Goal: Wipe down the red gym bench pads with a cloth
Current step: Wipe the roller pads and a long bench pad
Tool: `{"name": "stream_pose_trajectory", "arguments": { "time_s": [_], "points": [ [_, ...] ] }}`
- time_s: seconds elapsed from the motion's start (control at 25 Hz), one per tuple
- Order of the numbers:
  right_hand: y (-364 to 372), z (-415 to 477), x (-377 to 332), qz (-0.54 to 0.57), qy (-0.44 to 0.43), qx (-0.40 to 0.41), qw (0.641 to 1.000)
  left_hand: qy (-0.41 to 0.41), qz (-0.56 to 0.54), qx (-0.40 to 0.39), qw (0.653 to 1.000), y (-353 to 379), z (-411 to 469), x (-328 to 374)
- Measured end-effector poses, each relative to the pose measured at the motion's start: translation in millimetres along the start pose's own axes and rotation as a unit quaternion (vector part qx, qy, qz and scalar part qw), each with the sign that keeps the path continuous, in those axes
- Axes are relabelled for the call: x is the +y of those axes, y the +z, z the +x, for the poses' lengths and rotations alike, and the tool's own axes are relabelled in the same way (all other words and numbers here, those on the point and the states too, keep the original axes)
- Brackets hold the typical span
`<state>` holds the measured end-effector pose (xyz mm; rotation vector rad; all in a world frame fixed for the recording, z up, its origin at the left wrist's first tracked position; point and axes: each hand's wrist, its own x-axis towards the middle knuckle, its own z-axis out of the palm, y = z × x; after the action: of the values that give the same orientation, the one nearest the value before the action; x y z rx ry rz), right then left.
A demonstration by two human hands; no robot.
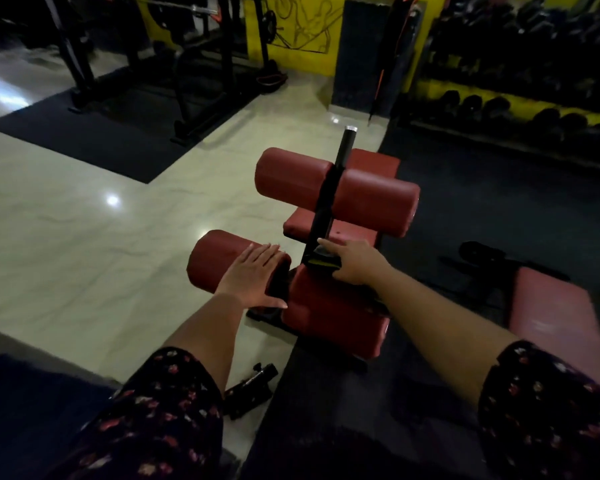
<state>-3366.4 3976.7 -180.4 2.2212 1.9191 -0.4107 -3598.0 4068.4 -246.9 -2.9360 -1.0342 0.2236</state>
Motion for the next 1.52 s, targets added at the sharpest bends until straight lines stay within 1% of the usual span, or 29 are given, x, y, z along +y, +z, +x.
{"name": "stream_pose_trajectory", "arguments": {
  "time_s": [0.08,0.2,0.32,0.4,0.48,0.56,0.6,0.64,0.72,0.8,0.84,0.88,0.96,1.04,1.2,1.36,1.44,1.52],
  "points": [
    [9,-6,-4,-0.015,0.016,-0.002,1.000,0.016,-0.020,-0.022,0.999,4,8,-5],
    [19,-10,-11,0.037,0.056,-0.007,0.998,0.030,-0.046,-0.039,0.998,13,11,-7],
    [16,3,-13,0.016,0.047,-0.016,0.999,0.025,-0.030,-0.007,0.999,18,10,-5],
    [12,10,-19,-0.003,0.044,-0.005,0.999,0.015,-0.029,0.003,0.999,21,10,-4],
    [10,13,-30,-0.030,0.011,0.013,0.999,0.004,-0.031,-0.001,1.000,20,9,-3],
    [12,9,-36,-0.060,-0.040,0.022,0.997,0.006,-0.037,-0.002,0.999,20,9,-4],
    [14,6,-33,-0.065,-0.052,0.024,0.996,0.011,-0.041,0.001,0.999,20,9,-5],
    [14,3,-24,-0.054,-0.048,0.022,0.997,0.018,-0.045,0.002,0.999,20,9,-6],
    [14,-2,0,-0.013,-0.005,0.002,1.000,0.029,-0.052,0.005,0.998,21,10,-9],
    [13,0,12,-0.008,0.039,-0.003,0.999,0.032,-0.055,0.015,0.998,22,8,-10],
    [12,2,7,-0.008,0.048,0.007,0.999,0.035,-0.060,0.022,0.997,23,8,-10],
    [11,7,-3,-0.011,0.041,0.024,0.999,0.032,-0.069,0.032,0.997,22,8,-10],
    [13,15,-31,-0.030,0.001,0.053,0.998,0.004,-0.092,0.064,0.994,21,11,-7],
    [15,16,-39,-0.037,-0.013,0.059,0.998,-0.022,-0.105,0.105,0.989,18,22,-2],
    [24,-21,2,-0.011,0.057,0.037,0.998,-0.009,-0.103,0.109,0.989,23,38,1],
    [40,-75,35,-0.001,0.166,0.045,0.985,0.001,-0.092,0.133,0.987,32,36,-3],
    [47,-95,34,-0.012,0.212,0.061,0.975,0.004,-0.093,0.144,0.985,34,37,-4],
    [49,-99,20,-0.041,0.224,0.074,0.971,0.004,-0.099,0.150,0.984,34,37,-4]
  ]
}}
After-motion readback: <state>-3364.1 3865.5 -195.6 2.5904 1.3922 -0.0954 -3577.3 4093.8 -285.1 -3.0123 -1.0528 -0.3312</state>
